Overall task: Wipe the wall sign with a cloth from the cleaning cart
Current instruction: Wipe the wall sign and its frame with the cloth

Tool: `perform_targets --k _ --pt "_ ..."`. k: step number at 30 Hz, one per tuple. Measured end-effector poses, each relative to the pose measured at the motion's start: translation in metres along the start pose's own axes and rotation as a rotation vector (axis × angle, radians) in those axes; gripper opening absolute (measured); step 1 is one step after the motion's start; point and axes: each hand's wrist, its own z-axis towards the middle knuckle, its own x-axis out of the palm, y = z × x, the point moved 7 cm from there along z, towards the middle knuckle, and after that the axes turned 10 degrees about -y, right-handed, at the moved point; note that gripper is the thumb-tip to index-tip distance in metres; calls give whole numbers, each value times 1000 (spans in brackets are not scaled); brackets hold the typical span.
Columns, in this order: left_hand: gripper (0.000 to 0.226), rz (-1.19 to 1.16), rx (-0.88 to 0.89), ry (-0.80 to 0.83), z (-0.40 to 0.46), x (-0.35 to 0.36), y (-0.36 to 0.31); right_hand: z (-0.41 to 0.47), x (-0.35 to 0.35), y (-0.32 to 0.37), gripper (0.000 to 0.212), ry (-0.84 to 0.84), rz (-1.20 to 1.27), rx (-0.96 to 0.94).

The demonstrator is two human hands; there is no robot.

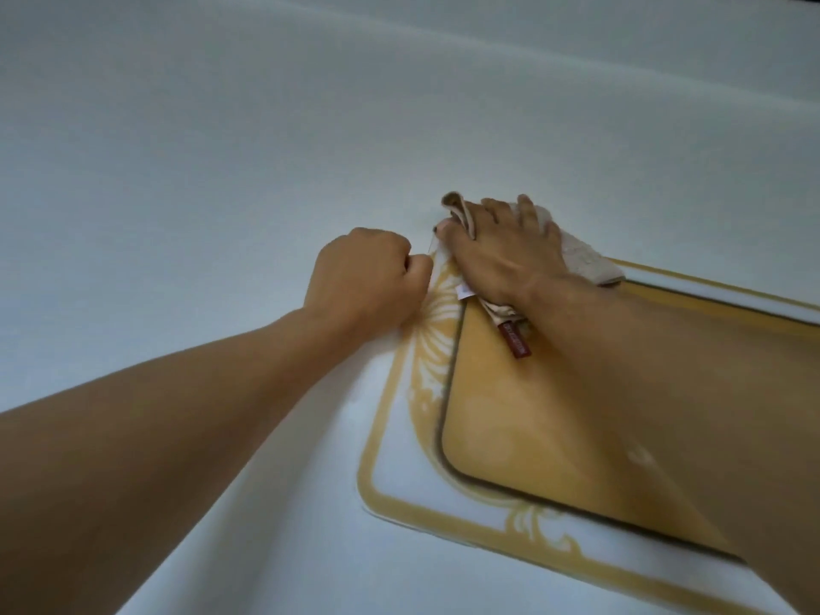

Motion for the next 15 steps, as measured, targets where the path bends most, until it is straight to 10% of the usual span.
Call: perform_targets --k 15 --pt "28 119 86 -3 -15 -10 4 6 6 15 85 -11 -5 22"
